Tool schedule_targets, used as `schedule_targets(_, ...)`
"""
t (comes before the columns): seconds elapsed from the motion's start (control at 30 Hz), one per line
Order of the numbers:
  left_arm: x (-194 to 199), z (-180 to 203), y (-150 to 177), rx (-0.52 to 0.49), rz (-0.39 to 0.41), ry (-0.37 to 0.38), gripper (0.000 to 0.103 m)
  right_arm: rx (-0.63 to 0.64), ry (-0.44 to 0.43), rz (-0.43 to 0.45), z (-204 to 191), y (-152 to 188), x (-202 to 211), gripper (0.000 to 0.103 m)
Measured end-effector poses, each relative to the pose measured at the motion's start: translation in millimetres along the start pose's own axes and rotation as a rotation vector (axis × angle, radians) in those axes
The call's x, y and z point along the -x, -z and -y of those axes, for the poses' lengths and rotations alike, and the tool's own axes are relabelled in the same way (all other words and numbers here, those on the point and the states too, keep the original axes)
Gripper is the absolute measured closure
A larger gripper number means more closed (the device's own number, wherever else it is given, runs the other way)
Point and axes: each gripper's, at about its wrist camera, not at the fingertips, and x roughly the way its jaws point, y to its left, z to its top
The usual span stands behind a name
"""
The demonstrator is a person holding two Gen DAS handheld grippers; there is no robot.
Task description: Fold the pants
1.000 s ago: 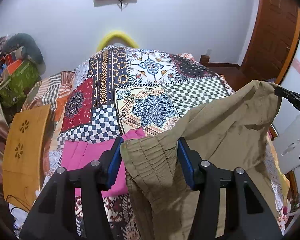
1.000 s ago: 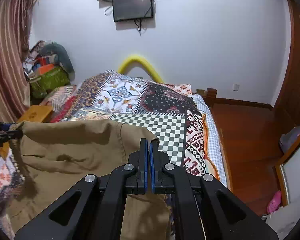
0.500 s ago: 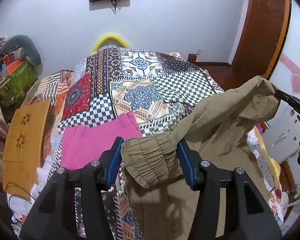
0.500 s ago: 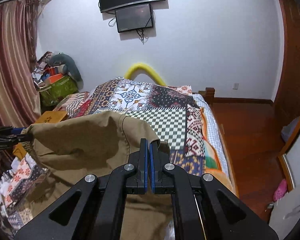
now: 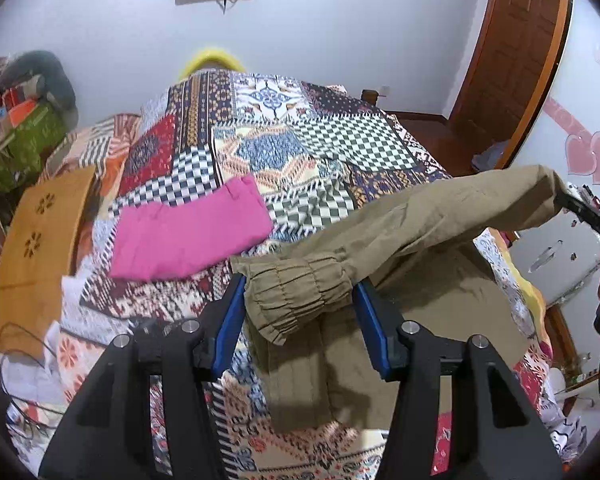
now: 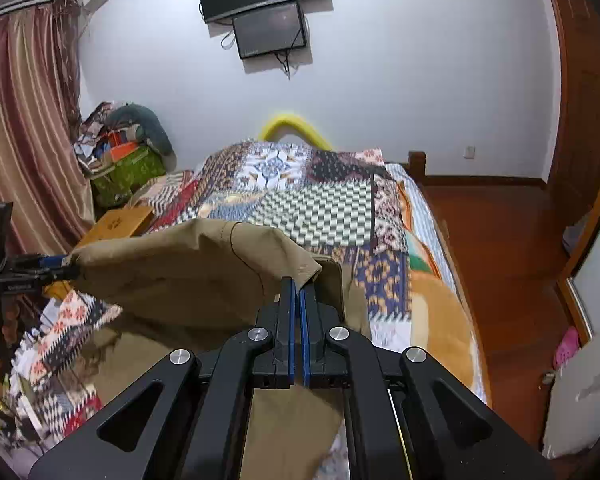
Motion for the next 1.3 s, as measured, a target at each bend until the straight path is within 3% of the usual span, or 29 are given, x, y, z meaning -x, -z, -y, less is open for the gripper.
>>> schedule_targets(0.47,-12.0,-10.9,61.4,0.093,-0.101,0.075,0.050,-0.101,-0.002,-0.116,10.6,71.6,3.0,0.101)
schedule_targets(0.73,-10.0,-6.0,85.8,0.078,-0.128,0.046,0.050,-0.090,0.031,-0.198,5.1,107.9,-5.7,0.100)
schedule_targets(1.17,8.0,-22.2,87.4,0.124,-0.096,-0.029,0.049,-0.113,0.100,-0.295,14.7,141.6,6.1,0.099)
schedule_targets(1.3,7.4,-16.9,81.5,0.122,-0.088,-0.035,0.039,-0.137,0.116,-0.268,20.7,135.6,17.4,0.097)
